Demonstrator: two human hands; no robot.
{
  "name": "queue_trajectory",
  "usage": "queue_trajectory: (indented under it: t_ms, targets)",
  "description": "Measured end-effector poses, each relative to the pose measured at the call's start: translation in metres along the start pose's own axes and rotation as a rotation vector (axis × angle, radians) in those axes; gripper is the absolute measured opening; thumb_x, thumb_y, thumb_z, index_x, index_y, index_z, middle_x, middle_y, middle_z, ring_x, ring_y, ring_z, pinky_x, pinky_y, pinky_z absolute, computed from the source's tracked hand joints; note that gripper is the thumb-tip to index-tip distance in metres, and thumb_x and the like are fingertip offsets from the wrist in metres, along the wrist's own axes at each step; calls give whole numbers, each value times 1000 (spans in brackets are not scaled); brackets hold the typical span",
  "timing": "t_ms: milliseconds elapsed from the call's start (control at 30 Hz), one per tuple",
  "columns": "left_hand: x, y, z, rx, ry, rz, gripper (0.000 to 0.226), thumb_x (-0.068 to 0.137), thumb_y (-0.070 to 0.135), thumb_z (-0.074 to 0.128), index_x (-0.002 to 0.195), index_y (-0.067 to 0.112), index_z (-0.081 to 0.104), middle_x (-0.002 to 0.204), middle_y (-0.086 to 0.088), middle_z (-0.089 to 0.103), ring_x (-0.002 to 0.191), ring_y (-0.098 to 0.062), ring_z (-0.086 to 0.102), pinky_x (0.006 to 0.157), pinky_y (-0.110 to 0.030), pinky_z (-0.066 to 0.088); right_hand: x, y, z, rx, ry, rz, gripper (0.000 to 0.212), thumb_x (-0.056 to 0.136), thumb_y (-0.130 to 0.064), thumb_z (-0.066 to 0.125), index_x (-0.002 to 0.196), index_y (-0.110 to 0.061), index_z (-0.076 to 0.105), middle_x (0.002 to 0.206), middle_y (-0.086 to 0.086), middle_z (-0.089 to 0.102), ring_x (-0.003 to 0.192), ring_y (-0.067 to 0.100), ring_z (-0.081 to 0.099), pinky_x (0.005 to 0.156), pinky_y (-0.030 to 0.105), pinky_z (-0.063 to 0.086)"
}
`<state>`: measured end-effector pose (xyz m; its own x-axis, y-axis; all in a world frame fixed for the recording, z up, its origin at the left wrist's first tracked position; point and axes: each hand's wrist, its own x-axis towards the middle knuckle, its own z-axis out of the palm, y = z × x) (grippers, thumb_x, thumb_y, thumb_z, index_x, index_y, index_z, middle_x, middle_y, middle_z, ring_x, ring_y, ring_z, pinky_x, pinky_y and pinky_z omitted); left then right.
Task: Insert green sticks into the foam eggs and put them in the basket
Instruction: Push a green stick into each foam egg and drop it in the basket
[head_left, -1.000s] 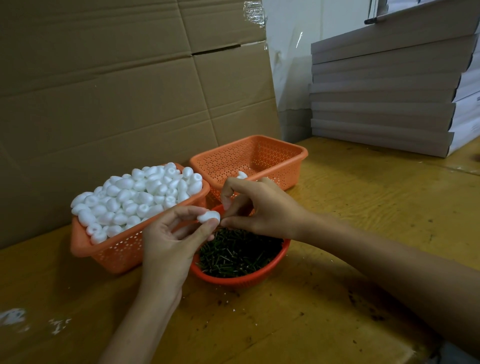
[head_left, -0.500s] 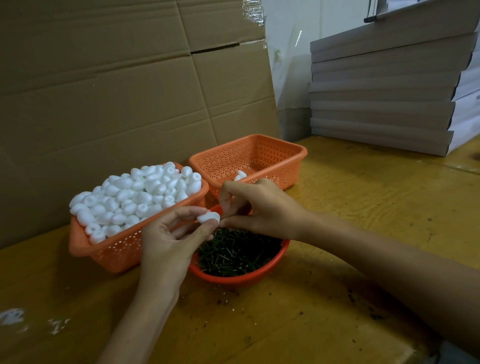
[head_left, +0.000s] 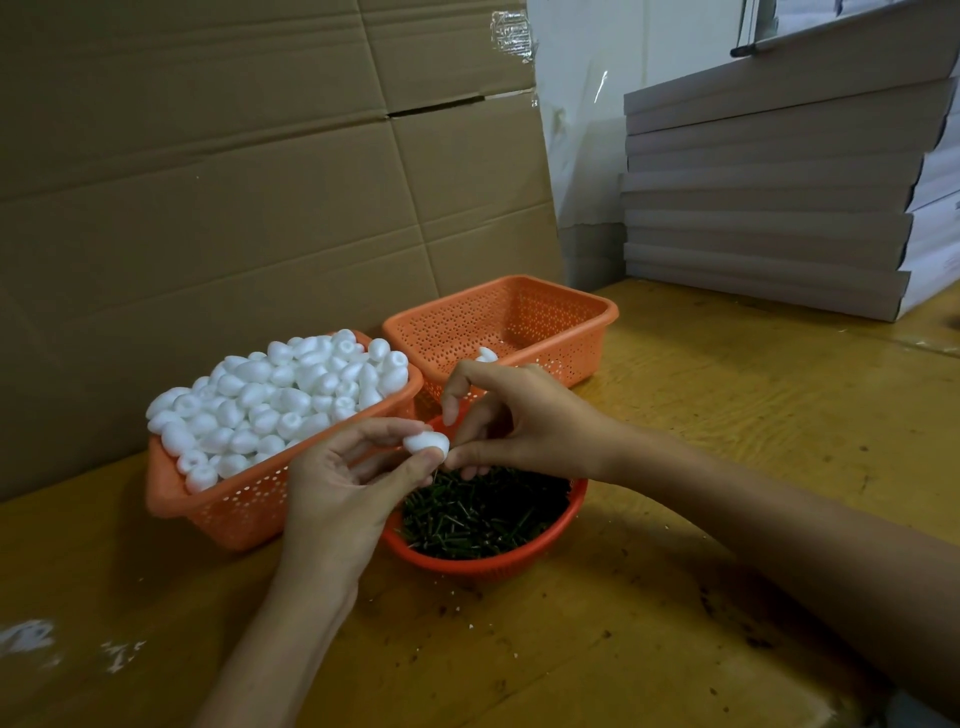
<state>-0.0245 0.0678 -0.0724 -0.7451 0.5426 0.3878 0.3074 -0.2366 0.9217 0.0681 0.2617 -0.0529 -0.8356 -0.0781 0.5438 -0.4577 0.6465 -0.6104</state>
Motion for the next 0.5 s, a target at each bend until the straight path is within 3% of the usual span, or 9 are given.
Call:
queue_trajectory:
  t_ms: [100,300,500]
  targets:
    - [-2,-1,4,-1,44,24,37,65,18,90,101,17,79,100,-5,82,93,-20,81,71,-23,63,0,0,0,-7,-6,-3,36,90,-7,81,113,-2,53,84,6,79,75,15,78,73,31,64]
    - [-4,0,5,-55,79,41,36,64,26,94,96,31,79,107,-4,81,96,-21,81,76,-24,63,-1,-4,-2,-9,-46,-11,32,94,-11,78,111,0,53,89,7,80,78,18,78,74,37,64]
    - [-3,0,4,-72,86,18,24,69,22,90,91,24,79,100,-7,82,93,-24,80,76,-22,62,-1,-3,-2,60,-110,9,19,104,-8,63,111,2,48,98,14,78,83,25,78,67,46,65]
